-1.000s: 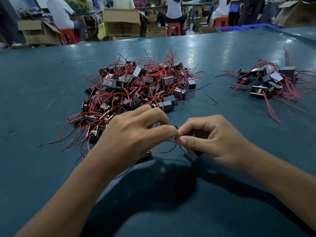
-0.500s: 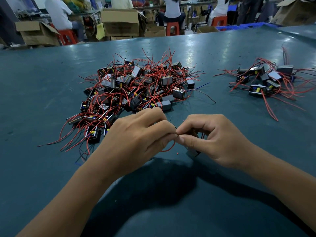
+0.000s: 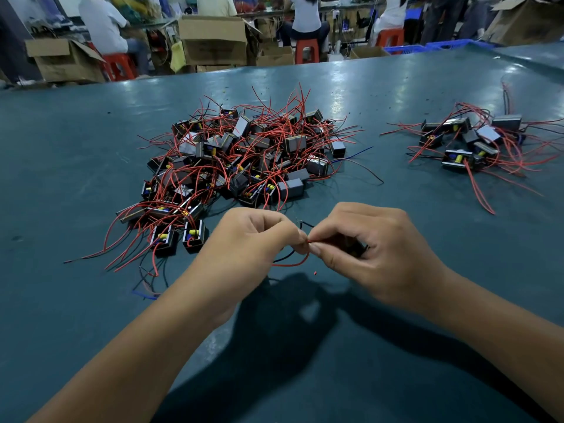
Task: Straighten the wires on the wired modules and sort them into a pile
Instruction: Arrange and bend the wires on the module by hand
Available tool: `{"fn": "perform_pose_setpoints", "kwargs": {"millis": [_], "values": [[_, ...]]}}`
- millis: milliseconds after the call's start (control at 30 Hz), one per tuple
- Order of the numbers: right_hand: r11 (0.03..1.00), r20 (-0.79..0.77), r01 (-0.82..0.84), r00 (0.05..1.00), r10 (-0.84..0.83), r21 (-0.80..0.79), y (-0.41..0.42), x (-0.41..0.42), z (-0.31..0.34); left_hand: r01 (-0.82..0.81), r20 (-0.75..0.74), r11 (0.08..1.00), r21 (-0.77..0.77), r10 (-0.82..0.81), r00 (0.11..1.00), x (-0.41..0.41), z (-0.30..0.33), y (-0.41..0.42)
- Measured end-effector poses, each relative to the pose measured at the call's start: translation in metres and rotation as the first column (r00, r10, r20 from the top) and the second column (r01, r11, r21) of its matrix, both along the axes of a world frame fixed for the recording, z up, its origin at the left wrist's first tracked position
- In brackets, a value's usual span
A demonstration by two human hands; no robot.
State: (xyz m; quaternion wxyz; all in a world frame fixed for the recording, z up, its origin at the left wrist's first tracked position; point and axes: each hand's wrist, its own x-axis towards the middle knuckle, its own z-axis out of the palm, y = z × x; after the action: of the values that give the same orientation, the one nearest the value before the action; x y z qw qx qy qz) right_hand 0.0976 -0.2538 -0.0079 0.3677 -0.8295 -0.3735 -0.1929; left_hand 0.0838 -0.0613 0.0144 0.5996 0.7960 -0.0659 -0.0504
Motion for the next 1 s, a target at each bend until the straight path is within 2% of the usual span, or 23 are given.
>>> {"fn": "perform_pose_setpoints", "kwargs": {"millis": [167,233,300,367,433,533,600,633,700,767,833,1000], "values": [[0.999,0.017,-0.033,0.999,0.033,-0.004,0.002,-0.001,-0.002,0.036,-0.314,0.987,-0.157,-0.084,0.946,0.002,0.000,0.005],[0.999,0.056,-0.037,0.998,0.038,-0.029,0.001,-0.001,-0.003,0.060,-0.392,0.970,-0.234,-0.151,0.907,0.003,-0.001,0.005],[0.999,0.053,-0.032,0.998,0.033,-0.025,0.000,0.000,-0.004,0.044,-0.408,0.964,-0.261,-0.151,0.900,0.003,-0.002,0.005],[1.000,0.017,-0.021,1.000,0.021,-0.002,-0.001,0.002,-0.004,0.029,-0.289,0.982,-0.189,-0.084,0.954,0.004,-0.002,0.007],[0.999,-0.053,-0.016,0.998,0.019,0.048,-0.003,0.004,-0.005,-0.012,-0.109,0.994,-0.112,0.000,0.994,0.005,0.000,0.011],[0.995,-0.119,-0.005,0.993,0.017,0.101,-0.004,0.005,-0.004,-0.001,0.111,0.995,-0.098,0.012,0.994,0.009,0.004,0.023],[0.994,-0.139,-0.009,0.990,0.024,0.112,-0.005,0.005,-0.004,0.091,0.292,0.996,-0.003,-0.086,0.952,0.009,0.008,0.030],[0.993,-0.147,-0.011,0.989,0.028,0.116,-0.005,0.005,-0.004,0.114,0.400,0.985,0.131,-0.157,0.903,0.009,0.009,0.032],[0.992,-0.164,-0.016,0.986,0.036,0.122,-0.005,0.005,-0.004,0.045,0.562,0.912,0.408,-0.290,0.775,0.010,0.009,0.032],[0.992,-0.172,-0.022,0.984,0.044,0.125,-0.006,0.005,-0.003,-0.021,0.628,0.857,0.515,-0.361,0.689,0.012,0.007,0.028],[0.993,-0.165,-0.029,0.985,0.048,0.117,-0.006,0.005,-0.004,-0.037,0.659,0.843,0.536,-0.390,0.643,0.012,0.005,0.026],[0.993,-0.132,-0.051,0.989,0.065,0.106,-0.005,0.003,-0.004,-0.020,0.666,0.856,0.516,-0.386,0.638,0.012,0.003,0.026]]}}
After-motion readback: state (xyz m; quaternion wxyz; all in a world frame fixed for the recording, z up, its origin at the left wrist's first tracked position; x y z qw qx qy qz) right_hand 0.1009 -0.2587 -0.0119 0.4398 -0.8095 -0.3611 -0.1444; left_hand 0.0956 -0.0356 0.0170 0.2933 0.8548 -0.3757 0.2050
